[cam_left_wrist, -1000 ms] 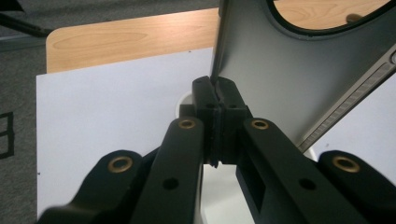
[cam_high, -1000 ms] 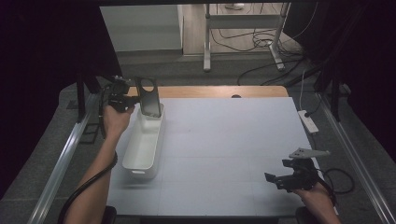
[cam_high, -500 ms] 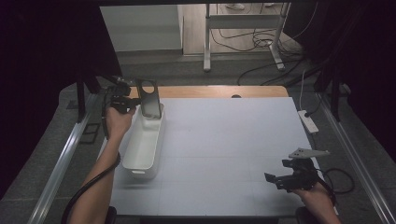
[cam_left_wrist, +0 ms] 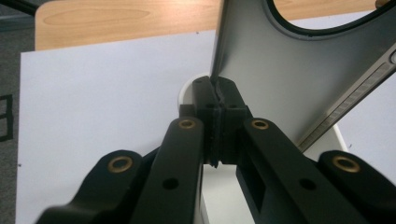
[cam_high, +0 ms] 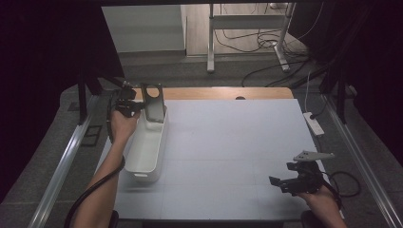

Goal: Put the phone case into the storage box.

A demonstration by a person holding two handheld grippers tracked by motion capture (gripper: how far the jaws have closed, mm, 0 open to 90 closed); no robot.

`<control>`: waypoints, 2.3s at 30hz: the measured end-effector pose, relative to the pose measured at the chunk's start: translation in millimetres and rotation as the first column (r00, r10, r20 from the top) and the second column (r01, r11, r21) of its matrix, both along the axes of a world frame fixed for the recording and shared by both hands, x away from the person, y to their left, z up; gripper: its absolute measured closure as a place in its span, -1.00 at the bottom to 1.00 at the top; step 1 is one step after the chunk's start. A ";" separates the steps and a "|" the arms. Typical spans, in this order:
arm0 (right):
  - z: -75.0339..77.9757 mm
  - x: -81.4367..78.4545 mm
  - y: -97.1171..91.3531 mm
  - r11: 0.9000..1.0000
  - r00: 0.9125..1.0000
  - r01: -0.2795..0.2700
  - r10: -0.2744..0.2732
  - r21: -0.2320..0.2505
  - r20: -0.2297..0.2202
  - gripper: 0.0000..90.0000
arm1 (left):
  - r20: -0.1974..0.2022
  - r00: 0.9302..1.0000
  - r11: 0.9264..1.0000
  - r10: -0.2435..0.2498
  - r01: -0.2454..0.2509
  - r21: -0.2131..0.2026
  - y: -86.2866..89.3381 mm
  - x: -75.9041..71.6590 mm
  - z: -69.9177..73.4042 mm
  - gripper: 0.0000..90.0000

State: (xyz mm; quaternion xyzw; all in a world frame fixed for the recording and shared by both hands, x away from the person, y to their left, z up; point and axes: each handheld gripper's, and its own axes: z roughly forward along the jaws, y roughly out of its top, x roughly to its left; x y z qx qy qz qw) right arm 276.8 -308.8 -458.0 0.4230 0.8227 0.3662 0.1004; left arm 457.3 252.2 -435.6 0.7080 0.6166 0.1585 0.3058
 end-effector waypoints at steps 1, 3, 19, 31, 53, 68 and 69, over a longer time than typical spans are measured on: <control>0.2 0.0 -0.1 1.000 1.000 0.000 0.000 -0.002 -0.001 -0.84 | -0.009 1.000 1.000 -0.006 0.006 0.003 -0.5 0.5 -1.8 0.97; 0.1 0.0 0.0 1.000 1.000 -0.001 0.001 -0.002 -0.002 -0.84 | -0.012 1.000 1.000 -0.012 0.012 0.004 -0.7 0.9 -2.7 0.95; -0.2 0.3 0.8 1.000 1.000 0.001 -0.001 -0.008 -0.006 -0.83 | 0.044 0.995 0.995 -0.091 0.093 -0.048 3.6 -2.6 -0.4 0.33; -0.1 0.5 0.5 1.000 1.000 0.001 -0.001 -0.008 -0.007 -0.83 | 0.072 0.990 0.985 -0.123 0.130 -0.112 8.7 -6.3 -0.5 -0.06; 0.0 0.4 0.6 1.000 1.000 0.000 0.000 -0.008 -0.007 -0.83 | 0.115 0.974 0.957 -0.195 0.214 -0.195 8.1 -23.6 1.0 -0.47; 0.0 0.2 1.2 1.000 1.000 -0.004 0.004 -0.011 -0.005 -0.84 | 0.149 0.957 0.939 -0.248 0.275 -0.208 4.9 -38.1 4.1 -0.63; 0.0 0.2 1.2 1.000 1.000 -0.004 0.004 -0.011 -0.005 -0.84 | 0.152 0.956 0.937 -0.251 0.279 -0.211 4.3 -39.2 4.0 -0.64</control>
